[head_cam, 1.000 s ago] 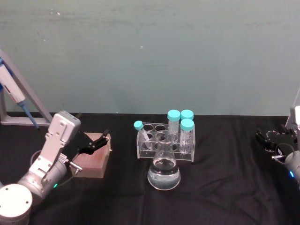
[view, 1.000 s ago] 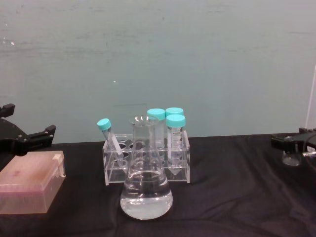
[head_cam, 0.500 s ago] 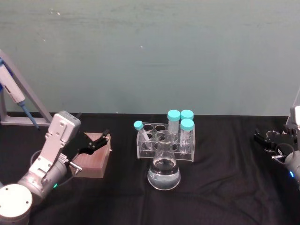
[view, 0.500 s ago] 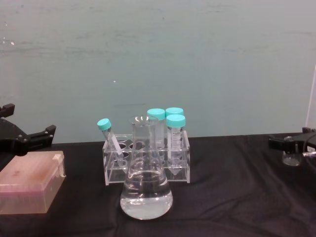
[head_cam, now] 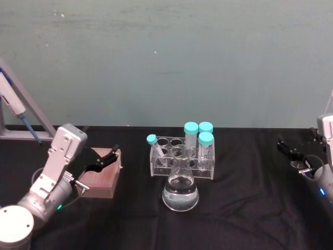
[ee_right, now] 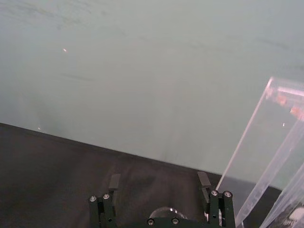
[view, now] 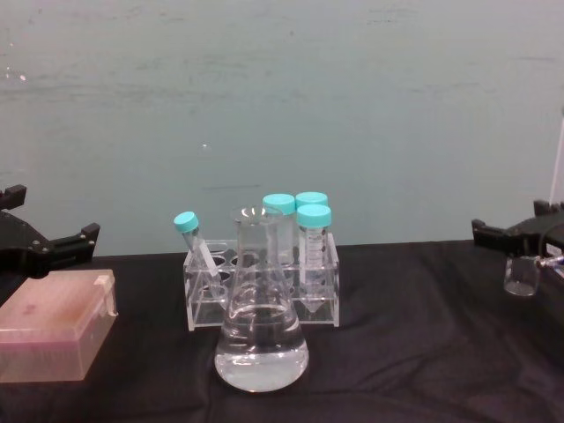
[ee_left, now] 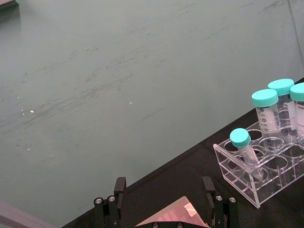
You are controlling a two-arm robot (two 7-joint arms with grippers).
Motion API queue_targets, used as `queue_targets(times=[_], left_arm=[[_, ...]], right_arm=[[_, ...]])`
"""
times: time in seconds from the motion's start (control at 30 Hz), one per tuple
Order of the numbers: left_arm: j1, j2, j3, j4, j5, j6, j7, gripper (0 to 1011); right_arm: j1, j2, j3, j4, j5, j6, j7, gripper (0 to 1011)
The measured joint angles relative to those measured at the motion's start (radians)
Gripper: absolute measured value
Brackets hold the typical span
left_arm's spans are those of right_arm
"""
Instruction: Place the experimental apparatus aside using one hand.
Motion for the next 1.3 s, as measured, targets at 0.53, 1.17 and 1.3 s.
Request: queue_targets(times=[0.53, 1.17, 1.3], left_arm=[[0.0, 0.0, 0.0, 0.0, 0.0, 0.0, 0.0, 1000], [0.0, 0.0, 0.0, 0.0, 0.0, 0.0, 0.0, 1000], [0.0, 0.0, 0.0, 0.0, 0.0, 0.0, 0.0, 1000]], right_arm=[[-0.138, 0.047, -0.032, -0.281, 0.035, -0.024, 0.12, 1000], [-0.214, 0.123, -0.109, -0.433, 0.148, -0.04, 0.318, 1000], [-0.219, 0.138, -0.13, -0.448, 0.176, -0.045, 0.371, 1000]])
